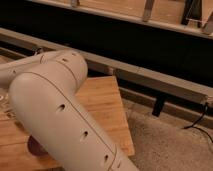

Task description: Place the pepper in the ceramic cup

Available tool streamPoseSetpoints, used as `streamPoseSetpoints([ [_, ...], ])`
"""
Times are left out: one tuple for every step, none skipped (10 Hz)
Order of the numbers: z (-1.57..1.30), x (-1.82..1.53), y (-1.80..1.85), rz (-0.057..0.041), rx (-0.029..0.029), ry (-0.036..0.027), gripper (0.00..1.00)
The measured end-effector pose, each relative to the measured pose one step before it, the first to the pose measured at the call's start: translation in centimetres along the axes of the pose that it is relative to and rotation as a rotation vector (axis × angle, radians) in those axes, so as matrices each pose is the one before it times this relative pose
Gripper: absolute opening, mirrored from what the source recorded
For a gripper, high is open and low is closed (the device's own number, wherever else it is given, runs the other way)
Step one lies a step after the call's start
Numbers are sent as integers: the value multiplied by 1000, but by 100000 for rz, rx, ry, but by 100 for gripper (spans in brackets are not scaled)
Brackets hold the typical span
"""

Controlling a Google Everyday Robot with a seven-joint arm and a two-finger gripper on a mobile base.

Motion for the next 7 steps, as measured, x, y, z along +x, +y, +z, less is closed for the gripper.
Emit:
streamPoseSetpoints([
  [-173,-498,-459,-234,961,-818,0],
  [-97,-393,-229,-261,579,-744,0],
  [-92,-564,-265,-567,1100,-1222,0],
  [-12,-430,-195,-589,931,-1143,0],
  [5,-345,-103,-461,486,-1006,0],
  [67,-363,-332,-502,945,-1155,0],
  [59,-188,-159,-141,260,-735,0],
])
